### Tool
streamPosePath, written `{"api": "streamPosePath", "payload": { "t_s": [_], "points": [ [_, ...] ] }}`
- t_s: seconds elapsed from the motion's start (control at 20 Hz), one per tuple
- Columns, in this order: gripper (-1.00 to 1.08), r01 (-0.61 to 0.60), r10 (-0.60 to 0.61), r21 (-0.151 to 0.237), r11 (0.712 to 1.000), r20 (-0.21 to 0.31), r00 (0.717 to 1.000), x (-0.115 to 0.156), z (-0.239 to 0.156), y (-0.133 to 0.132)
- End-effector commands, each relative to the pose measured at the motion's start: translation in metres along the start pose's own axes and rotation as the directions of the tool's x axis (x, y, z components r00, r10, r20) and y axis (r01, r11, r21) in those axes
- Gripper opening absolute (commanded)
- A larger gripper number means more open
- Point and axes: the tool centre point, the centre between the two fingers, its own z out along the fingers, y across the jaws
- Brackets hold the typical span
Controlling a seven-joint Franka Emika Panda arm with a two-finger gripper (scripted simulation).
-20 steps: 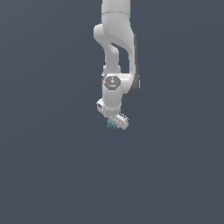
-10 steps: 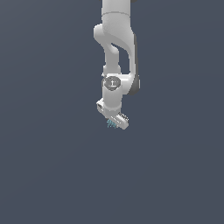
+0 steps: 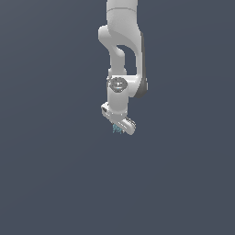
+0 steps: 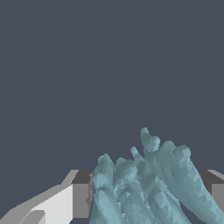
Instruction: Pick up the object and move it to a goal position.
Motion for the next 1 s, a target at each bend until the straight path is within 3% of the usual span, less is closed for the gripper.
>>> {"api": "streamPosePath", "payload": {
  "t_s": [0.0, 0.95],
  "points": [
    [-1.00, 0.000, 0.000, 0.001, 1.000, -0.001, 1.000, 0.001, -0.011, -0.001],
    [-1.00, -0.002, 0.002, -0.001, 1.000, -0.001, 1.000, 0.012, -0.155, -0.021]
  ]
}}
